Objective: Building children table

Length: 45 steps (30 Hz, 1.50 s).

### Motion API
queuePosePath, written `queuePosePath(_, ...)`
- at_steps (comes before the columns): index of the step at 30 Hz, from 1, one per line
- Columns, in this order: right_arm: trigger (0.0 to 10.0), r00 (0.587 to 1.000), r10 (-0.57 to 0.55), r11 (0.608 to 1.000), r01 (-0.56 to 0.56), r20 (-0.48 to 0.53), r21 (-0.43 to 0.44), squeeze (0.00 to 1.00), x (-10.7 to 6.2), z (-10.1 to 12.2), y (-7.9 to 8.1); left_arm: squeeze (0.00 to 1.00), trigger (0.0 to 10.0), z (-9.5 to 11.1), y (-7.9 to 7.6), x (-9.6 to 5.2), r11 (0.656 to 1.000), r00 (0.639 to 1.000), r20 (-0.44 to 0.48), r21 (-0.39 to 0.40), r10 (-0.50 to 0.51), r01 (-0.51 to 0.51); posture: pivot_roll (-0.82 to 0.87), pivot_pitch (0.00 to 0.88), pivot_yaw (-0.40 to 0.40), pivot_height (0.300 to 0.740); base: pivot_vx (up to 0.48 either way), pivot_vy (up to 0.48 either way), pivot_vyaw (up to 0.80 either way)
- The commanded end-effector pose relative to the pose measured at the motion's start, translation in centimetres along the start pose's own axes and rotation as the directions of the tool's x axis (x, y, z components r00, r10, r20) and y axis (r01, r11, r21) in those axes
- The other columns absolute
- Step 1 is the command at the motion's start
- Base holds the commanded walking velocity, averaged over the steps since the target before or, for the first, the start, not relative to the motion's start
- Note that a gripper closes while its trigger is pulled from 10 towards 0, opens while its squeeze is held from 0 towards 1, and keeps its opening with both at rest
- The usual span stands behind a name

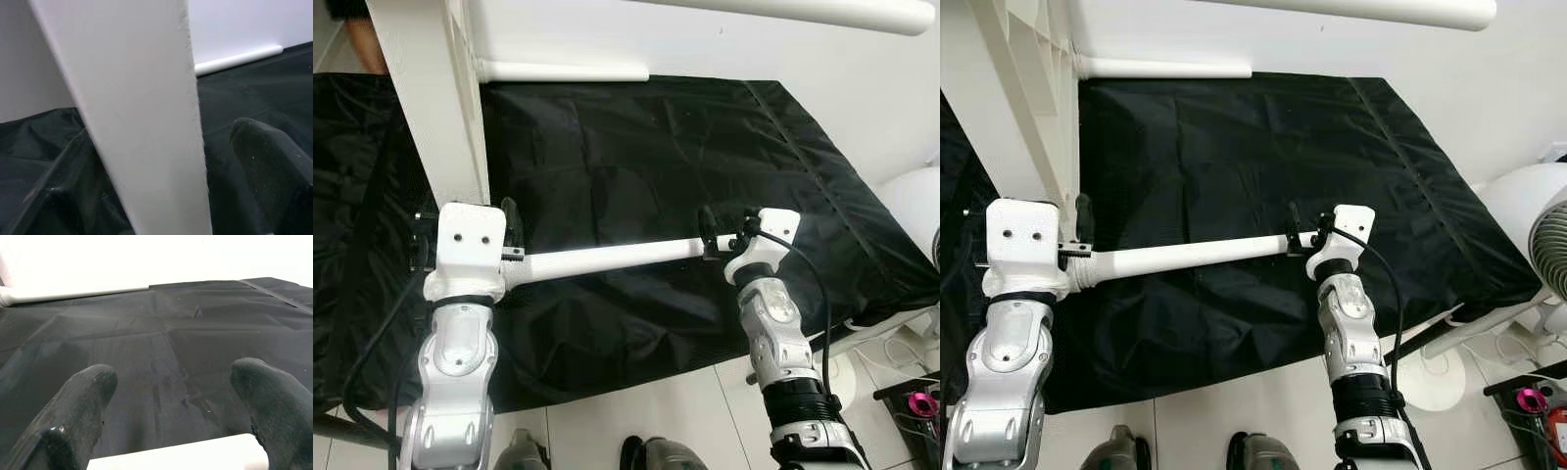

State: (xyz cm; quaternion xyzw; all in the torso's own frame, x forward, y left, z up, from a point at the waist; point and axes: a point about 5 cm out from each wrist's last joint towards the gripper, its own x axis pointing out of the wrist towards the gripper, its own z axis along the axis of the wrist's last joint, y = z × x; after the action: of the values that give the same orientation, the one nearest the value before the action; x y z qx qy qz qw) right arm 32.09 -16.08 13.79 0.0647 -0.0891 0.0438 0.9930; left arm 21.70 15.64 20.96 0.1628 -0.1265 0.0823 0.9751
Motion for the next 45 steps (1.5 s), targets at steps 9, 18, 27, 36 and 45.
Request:
queuePosePath(9,10.0,0.999,0.029,1.0,-0.029,-0.024,-0.005,0.0,0.3,-0.6,0.1,0.0,10.0,0.4,0.4,-4.0,0.992,0.988,0.088,-0.01,-0.124,0.125,0.11,0.059,-0.099,0.74,0.0,0.0,0.0)
queuePosePath(18,10.0,0.999,0.038,0.999,-0.038,-0.029,-0.005,0.0,0.4,-0.7,0.1,0.0,10.0,-0.1,-0.5,-5.6,0.934,0.937,0.081,-0.085,-0.341,0.347,0.13,0.057,-0.113,0.74,0.0,0.0,0.0)
queuePosePath(27,10.0,0.999,0.044,0.999,-0.044,-0.028,-0.007,0.0,0.4,-0.7,0.3,0.0,10.0,-0.6,-2.0,-5.6,0.864,0.873,0.1,-0.127,-0.478,0.488,0.11,0.055,-0.107,0.74,0.0,0.0,0.0)
queuePosePath(36,10.0,0.999,0.024,1.0,-0.024,-0.021,-0.012,0.0,0.2,-0.6,0.0,0.0,10.0,-2.0,-2.9,-3.4,0.875,0.891,0.061,-0.17,-0.45,0.453,0.08,0.052,-0.092,0.74,0.0,0.0,0.0)
queuePosePath(45,10.0,1.0,0.007,1.0,-0.007,-0.011,-0.012,0.0,0.1,-0.4,-0.2,0.0,10.0,-3.1,-3.5,-1.0,0.906,0.932,0.004,-0.232,-0.364,0.355,0.06,0.055,-0.086,0.74,0.0,0.0,0.0)
